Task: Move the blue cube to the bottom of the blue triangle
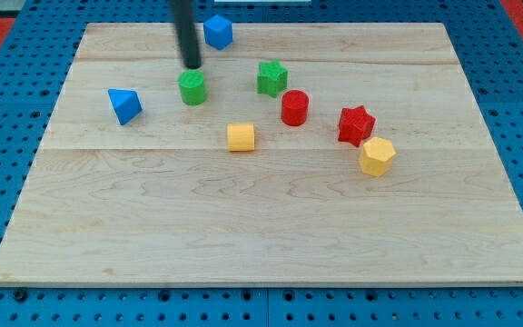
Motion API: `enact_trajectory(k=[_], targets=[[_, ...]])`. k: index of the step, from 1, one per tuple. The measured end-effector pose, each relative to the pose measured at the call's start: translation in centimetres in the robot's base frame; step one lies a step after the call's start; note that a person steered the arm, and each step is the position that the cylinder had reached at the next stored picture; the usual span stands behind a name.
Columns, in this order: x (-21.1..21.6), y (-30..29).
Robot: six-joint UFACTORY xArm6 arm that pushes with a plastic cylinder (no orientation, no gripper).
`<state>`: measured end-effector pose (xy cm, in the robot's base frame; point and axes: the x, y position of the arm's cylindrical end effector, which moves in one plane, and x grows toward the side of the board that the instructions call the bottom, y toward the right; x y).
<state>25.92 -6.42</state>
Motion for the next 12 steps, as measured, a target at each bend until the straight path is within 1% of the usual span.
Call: enact_trajectory(k=[1, 2, 3, 4, 5, 6, 7, 8, 9, 10, 11, 12], targets=[[-6.6, 5.5], [-4.5, 1.7], [-3.2, -4.6], [-6.7, -1.5], [-3.8, -5.2], [4.2, -10.1], [0.7, -7.2], [-1.6, -10.0], [2.8, -15.6], [7.8, -16.6], [4.0, -17.1], [3.2, -22.0]])
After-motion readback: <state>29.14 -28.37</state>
